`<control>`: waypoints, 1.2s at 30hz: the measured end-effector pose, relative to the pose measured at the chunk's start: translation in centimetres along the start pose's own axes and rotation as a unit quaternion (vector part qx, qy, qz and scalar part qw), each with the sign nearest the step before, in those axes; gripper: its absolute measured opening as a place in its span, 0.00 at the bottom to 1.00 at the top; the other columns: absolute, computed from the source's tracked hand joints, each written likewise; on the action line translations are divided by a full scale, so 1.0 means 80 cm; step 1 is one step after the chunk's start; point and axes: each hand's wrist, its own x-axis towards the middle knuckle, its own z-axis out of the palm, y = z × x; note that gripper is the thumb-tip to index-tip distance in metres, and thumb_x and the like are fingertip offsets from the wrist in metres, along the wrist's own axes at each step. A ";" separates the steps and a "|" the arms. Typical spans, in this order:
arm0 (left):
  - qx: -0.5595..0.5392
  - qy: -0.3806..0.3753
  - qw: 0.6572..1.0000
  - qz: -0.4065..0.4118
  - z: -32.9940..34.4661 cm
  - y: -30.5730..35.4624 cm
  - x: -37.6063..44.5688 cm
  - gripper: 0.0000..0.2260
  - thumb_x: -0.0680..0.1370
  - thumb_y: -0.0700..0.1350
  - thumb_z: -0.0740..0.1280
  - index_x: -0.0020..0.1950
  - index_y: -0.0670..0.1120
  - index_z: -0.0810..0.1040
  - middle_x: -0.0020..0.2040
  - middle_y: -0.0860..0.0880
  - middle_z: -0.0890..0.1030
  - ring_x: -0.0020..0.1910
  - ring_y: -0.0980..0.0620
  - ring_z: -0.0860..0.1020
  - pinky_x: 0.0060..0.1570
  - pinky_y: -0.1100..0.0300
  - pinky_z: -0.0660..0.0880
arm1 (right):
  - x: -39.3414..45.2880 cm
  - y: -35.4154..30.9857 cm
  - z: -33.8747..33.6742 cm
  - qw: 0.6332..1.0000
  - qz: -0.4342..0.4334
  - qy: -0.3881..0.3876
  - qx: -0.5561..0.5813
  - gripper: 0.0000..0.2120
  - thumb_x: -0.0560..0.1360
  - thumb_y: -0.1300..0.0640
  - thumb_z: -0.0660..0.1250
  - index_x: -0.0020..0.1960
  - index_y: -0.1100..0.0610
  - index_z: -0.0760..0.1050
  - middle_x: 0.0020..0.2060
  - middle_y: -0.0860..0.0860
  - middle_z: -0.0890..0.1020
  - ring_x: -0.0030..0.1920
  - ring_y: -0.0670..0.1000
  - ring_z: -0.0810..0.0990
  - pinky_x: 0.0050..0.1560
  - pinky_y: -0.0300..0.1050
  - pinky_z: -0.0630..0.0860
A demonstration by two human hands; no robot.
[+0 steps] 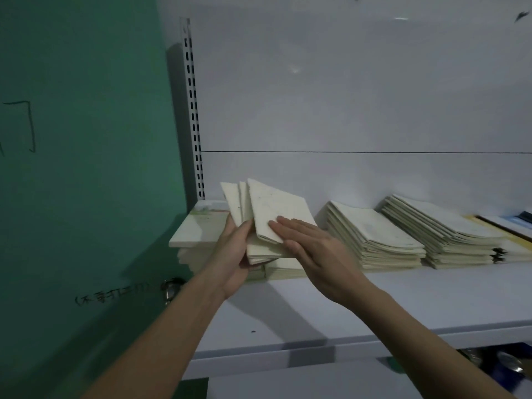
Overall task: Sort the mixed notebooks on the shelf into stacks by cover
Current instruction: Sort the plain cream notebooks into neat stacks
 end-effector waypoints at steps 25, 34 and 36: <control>0.148 0.119 0.981 -0.050 0.270 -0.104 0.129 0.27 0.69 0.30 0.66 0.66 0.43 0.66 0.57 0.42 0.79 0.52 0.44 0.80 0.44 0.53 0.80 | -0.009 0.287 -0.184 0.892 0.352 -0.037 0.280 0.05 0.76 0.68 0.59 0.49 0.66 0.74 0.38 0.59 0.74 0.27 0.50 0.71 0.20 0.34 0.66; 0.287 0.184 0.936 -0.090 0.283 -0.141 0.155 0.28 0.61 0.41 0.66 0.62 0.41 0.75 0.54 0.38 0.82 0.52 0.39 0.81 0.46 0.52 0.77 | 0.010 0.346 -0.145 0.925 0.313 -0.193 0.099 0.17 0.79 0.58 0.59 0.61 0.69 0.72 0.60 0.63 0.77 0.59 0.60 0.77 0.47 0.44 0.70; 0.304 0.161 0.935 -0.087 0.290 -0.140 0.154 0.20 0.72 0.38 0.62 0.65 0.43 0.72 0.56 0.39 0.81 0.51 0.40 0.80 0.45 0.56 0.75 | 0.009 0.347 -0.137 0.923 0.309 -0.211 0.085 0.17 0.80 0.58 0.57 0.61 0.70 0.73 0.60 0.63 0.77 0.60 0.60 0.76 0.46 0.43 0.68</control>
